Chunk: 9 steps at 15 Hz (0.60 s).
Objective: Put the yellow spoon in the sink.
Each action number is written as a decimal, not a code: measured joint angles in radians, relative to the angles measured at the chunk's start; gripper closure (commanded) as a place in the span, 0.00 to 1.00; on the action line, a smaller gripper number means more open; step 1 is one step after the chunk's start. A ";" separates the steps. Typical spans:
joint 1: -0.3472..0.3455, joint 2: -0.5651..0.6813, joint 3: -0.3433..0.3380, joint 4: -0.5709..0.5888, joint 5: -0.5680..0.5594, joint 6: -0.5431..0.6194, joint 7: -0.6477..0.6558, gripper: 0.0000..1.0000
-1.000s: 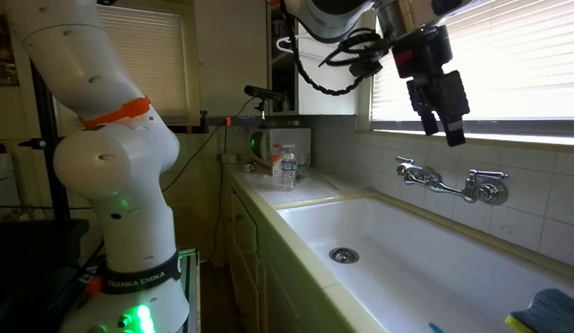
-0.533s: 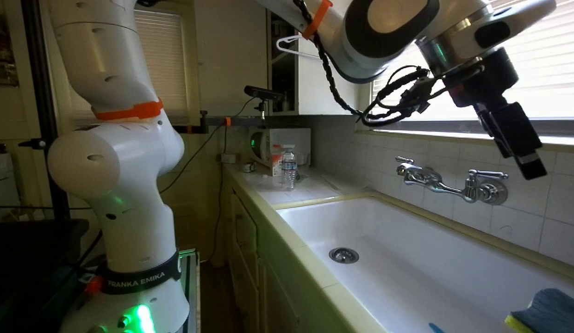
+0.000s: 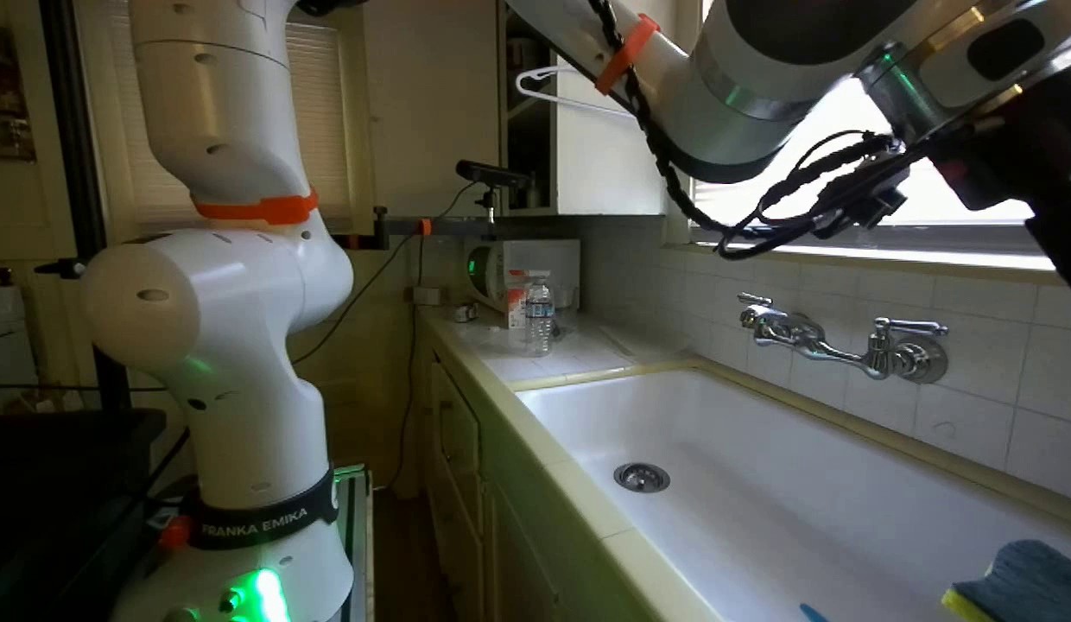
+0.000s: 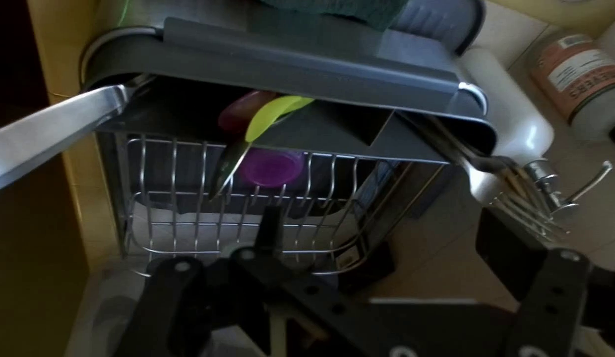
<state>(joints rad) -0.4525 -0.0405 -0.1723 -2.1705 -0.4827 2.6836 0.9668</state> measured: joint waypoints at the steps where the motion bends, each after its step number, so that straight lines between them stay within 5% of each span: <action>1: 0.006 0.008 -0.008 0.006 -0.019 -0.015 0.045 0.00; 9: 0.076 0.067 -0.065 0.010 -0.027 -0.063 0.212 0.00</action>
<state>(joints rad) -0.3762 0.0260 -0.2374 -2.1601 -0.5095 2.6203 1.1791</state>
